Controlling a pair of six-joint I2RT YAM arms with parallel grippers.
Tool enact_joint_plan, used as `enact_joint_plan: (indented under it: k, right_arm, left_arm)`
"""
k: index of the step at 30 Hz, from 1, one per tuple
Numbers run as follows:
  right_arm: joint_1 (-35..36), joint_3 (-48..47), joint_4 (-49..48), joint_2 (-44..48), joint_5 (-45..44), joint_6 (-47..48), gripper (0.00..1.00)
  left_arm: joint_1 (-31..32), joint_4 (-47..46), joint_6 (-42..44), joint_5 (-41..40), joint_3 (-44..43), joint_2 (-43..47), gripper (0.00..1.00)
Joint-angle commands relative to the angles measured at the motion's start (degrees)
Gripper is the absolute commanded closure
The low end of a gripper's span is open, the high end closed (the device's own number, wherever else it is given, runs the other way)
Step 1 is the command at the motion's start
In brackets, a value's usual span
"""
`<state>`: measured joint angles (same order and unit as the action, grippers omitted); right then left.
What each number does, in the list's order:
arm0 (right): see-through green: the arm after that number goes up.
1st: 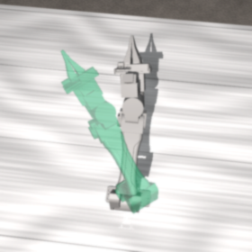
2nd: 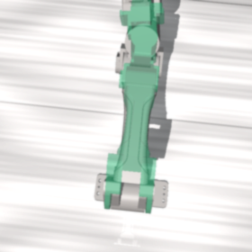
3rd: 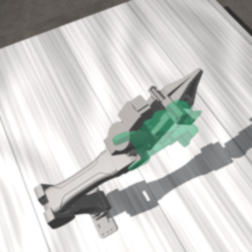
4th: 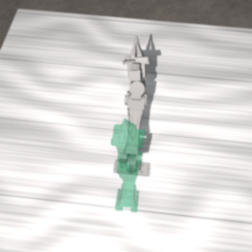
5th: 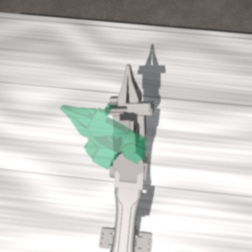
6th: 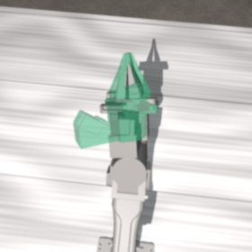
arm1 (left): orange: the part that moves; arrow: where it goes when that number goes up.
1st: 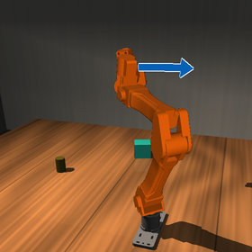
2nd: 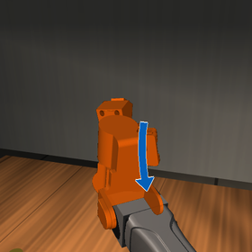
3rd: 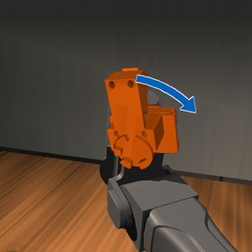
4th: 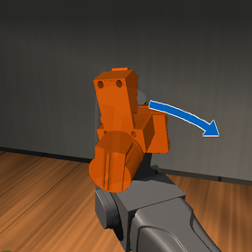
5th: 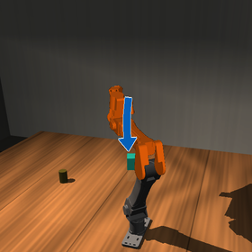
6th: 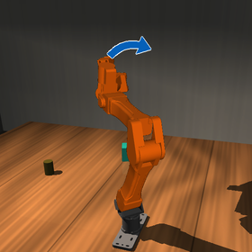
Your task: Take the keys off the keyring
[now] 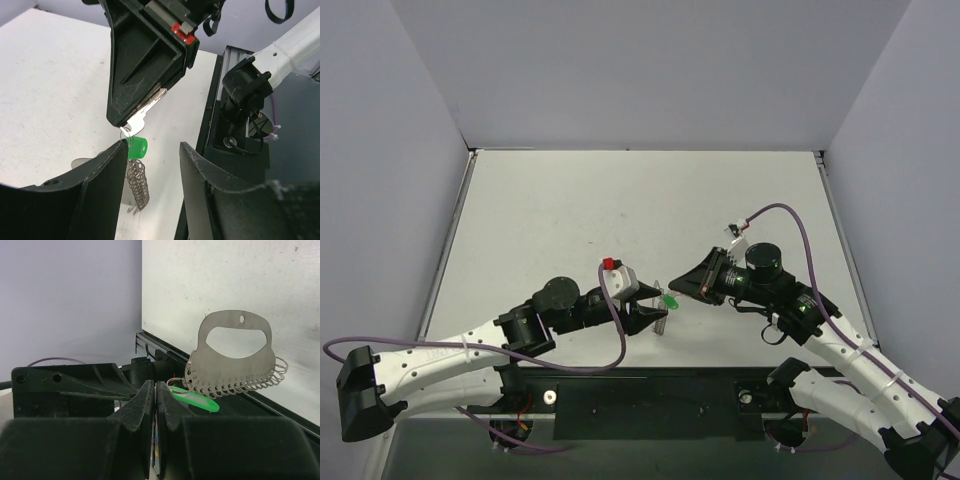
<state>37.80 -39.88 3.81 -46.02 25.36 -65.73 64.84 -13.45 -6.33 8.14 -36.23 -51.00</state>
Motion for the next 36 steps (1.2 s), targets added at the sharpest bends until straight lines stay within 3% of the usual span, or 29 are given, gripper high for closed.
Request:
enact_joint_plan:
  k: [1,6,16,24,26,29,32,36]
  right_arm:
    - [-0.4,-2.0,-3.4,0.0,2.0,0.6,1.00]
    - [-0.3,-2.9,-3.4,0.0,2.1,0.3,1.00]
    - [0.2,-2.4,-5.8,0.4,2.7,-1.1,1.00]
    - [0.8,-2.1,-6.4,0.2,2.8,-1.3,1.00]
    - [1.0,-2.0,-6.7,0.3,2.8,-1.6,1.00]
    - [1.3,-1.9,-6.9,0.3,2.7,-1.7,1.00]
    - [1.5,-1.7,-6.9,0.4,2.7,-1.7,1.00]
    - [1.7,-1.4,-6.7,0.8,2.2,-1.8,1.00]
  left_arm:
    - [0.3,-5.3,-1.1,-1.4,0.6,-1.8,0.45]
    - [0.3,-7.7,-0.6,-3.4,1.9,-3.6,0.45]
    - [0.4,-11.9,1.1,-5.4,2.3,-6.1,0.54]
    - [0.6,-11.6,2.4,-5.7,1.3,-7.1,0.85]
    - [0.8,-11.5,2.5,-5.8,1.1,-7.0,0.87]
    - [0.9,-11.2,2.5,-5.9,0.6,-7.3,0.86]
    - [1.2,-11.0,2.5,-6.1,0.4,-7.4,0.67]
    - [1.4,-10.9,2.4,-6.6,0.1,-7.1,0.57]
